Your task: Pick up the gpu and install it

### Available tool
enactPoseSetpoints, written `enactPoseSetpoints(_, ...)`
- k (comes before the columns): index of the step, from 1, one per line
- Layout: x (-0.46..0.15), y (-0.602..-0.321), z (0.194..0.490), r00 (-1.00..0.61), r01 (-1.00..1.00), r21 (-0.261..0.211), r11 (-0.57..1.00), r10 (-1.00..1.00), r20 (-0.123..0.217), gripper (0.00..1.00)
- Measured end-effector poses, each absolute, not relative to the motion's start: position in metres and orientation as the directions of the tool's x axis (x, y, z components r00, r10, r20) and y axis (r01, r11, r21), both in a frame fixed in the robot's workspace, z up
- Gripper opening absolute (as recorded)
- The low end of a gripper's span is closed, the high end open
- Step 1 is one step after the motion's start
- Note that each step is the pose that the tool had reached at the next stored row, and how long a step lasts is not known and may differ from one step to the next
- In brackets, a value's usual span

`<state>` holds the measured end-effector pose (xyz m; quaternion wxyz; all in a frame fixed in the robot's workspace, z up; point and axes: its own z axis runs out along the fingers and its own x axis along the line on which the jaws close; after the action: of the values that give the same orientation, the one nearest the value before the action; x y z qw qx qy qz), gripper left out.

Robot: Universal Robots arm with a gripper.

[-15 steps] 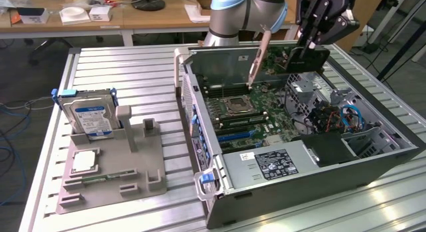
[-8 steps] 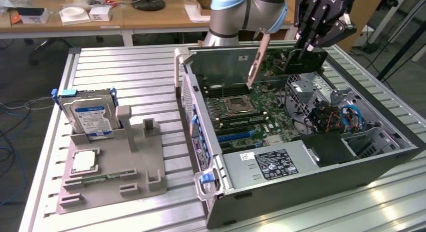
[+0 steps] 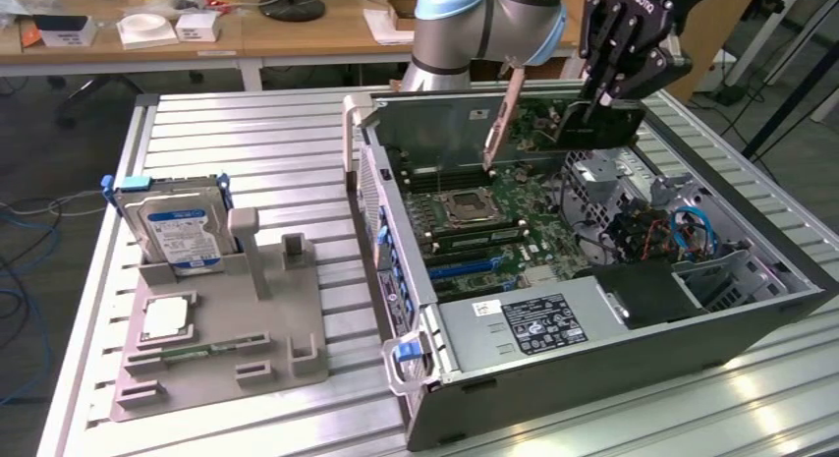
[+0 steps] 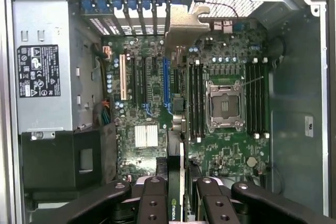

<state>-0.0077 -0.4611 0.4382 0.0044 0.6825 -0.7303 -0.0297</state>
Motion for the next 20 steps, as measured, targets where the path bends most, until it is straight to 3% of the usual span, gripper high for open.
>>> enactPoseSetpoints(20, -0.014, -0.46, 0.402, -0.132, -0.991, 0.041, 0.131, -0.991, -0.035, 0.26)
